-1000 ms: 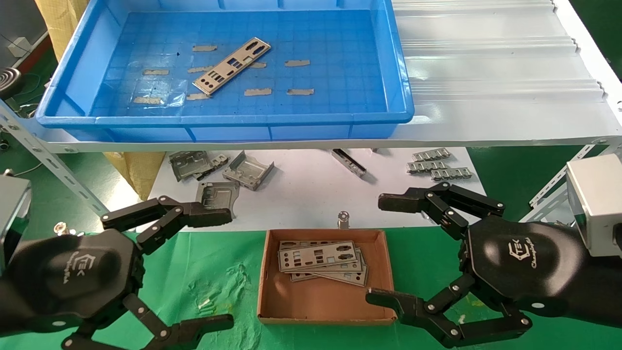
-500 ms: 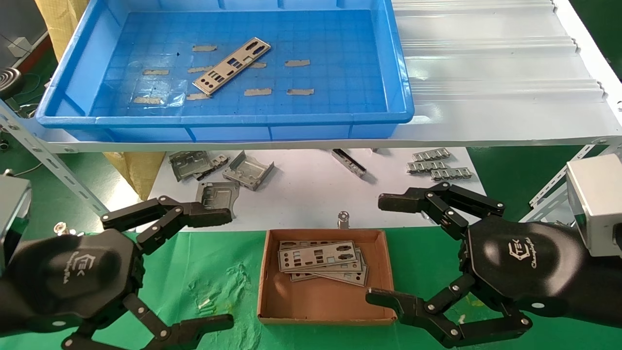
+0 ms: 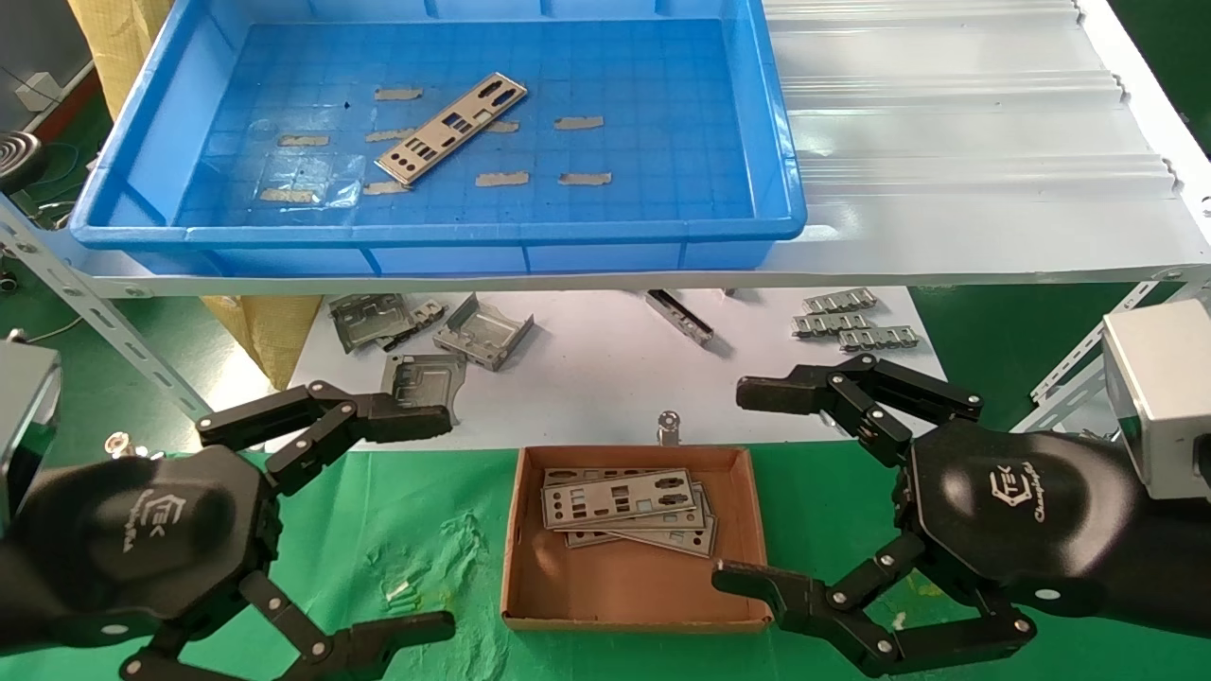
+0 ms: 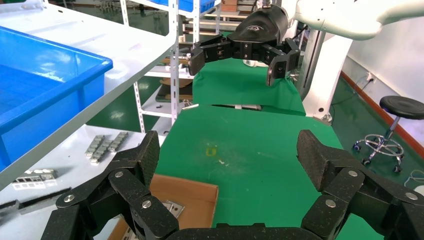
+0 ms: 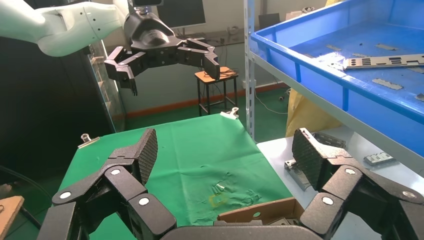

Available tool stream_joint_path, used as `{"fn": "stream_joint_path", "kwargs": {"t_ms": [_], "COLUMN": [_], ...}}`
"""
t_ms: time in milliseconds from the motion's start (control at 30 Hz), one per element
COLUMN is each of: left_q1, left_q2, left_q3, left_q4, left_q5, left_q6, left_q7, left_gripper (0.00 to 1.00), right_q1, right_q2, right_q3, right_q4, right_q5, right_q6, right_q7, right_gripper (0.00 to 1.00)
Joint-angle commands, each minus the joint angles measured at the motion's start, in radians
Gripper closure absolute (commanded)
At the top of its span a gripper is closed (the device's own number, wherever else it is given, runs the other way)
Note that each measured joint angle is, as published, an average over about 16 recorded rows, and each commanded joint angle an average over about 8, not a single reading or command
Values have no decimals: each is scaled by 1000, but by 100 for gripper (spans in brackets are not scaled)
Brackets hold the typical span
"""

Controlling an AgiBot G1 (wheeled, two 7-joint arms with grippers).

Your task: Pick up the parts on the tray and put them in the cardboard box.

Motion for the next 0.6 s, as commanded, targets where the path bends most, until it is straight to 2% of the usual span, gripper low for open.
{"fn": "stream_joint_path", "kwargs": {"t_ms": [33,600], "left_q1": [0,0], "left_q2": [0,0], "left_q3": [0,0], "left_q4": [0,0], "left_q5": [0,0], "left_q6": [0,0], "left_q7": [0,0], "left_gripper": [0,0], "right_q1": [0,0], "right_q2": [0,0], "right_q3": [0,0], "right_q4": [0,0], "right_q5": [0,0], "right_q6": [0,0], "right_q7": [0,0], "right_gripper": [0,0]}}
